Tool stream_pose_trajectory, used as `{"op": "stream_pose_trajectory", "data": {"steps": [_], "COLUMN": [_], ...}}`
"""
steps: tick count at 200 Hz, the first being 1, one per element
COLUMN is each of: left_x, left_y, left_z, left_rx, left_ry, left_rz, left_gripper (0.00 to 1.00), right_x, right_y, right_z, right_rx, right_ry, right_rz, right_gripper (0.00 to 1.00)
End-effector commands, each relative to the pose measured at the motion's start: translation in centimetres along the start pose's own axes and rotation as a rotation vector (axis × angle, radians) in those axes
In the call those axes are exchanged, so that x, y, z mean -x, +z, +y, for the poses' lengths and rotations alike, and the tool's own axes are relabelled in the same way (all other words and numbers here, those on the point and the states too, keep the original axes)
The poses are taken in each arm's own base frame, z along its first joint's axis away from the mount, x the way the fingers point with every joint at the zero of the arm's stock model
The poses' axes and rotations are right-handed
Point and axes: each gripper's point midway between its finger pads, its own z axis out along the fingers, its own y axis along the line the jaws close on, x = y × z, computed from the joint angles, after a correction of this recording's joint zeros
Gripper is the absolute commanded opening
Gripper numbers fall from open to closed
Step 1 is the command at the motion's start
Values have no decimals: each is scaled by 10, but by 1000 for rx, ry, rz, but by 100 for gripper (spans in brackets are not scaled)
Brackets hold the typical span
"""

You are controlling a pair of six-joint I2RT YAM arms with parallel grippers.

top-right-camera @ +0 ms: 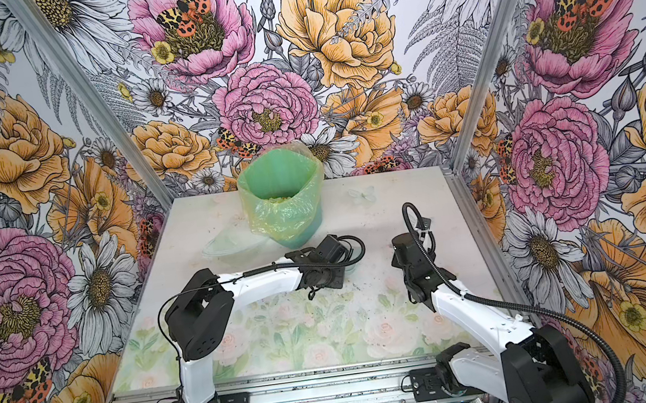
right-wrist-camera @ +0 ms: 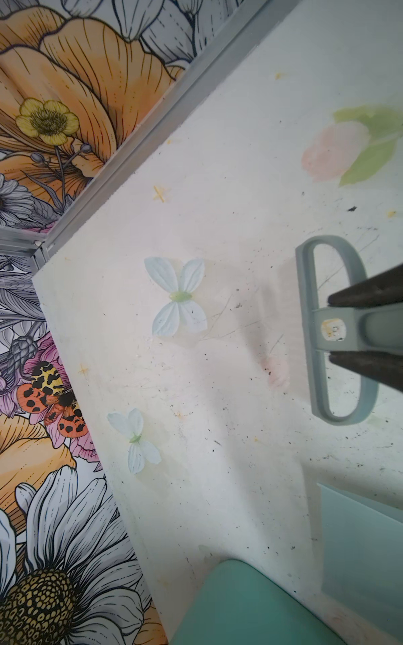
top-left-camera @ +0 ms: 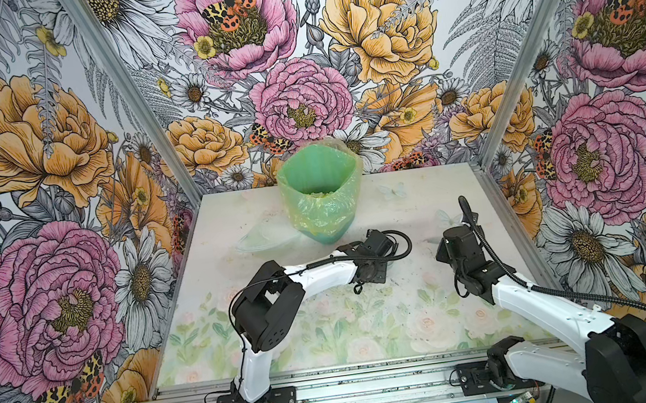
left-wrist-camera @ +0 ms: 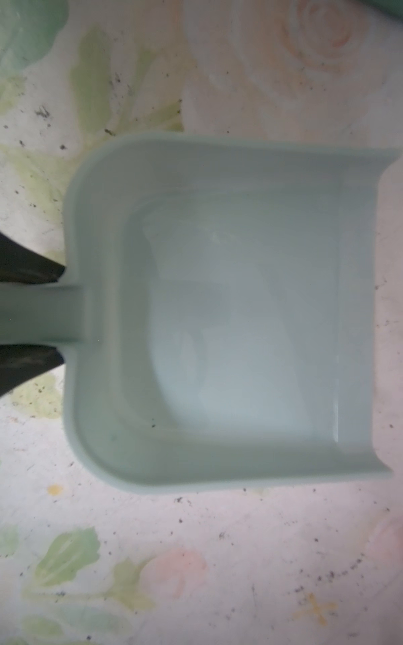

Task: Sweep away the paper scraps from the table
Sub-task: 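Set the dustpan and brush down on the table with both grippers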

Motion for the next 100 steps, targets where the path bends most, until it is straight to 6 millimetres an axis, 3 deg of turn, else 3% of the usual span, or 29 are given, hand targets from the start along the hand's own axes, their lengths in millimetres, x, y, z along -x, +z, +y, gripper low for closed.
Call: {"op": "stream_pose_trajectory", "data": {"steps": [1,48,100], "left_x": [8,10,10], "left_y": [6,8,10], "left_z": [8,12,13], "left_rx": [32,39,44], "left_ry": [-22,-28,-35], "left_rz": [-21,-21,-20], "left_gripper": [23,24,27], "right_x": [9,12,0], "right_y": [3,14,29], "right_z": [6,16,30], "right_rx": [7,22,40], "right_ry": [18,23,4], "right_rz": [-52,-63,-25], "right_gripper": [0,0,0]}}
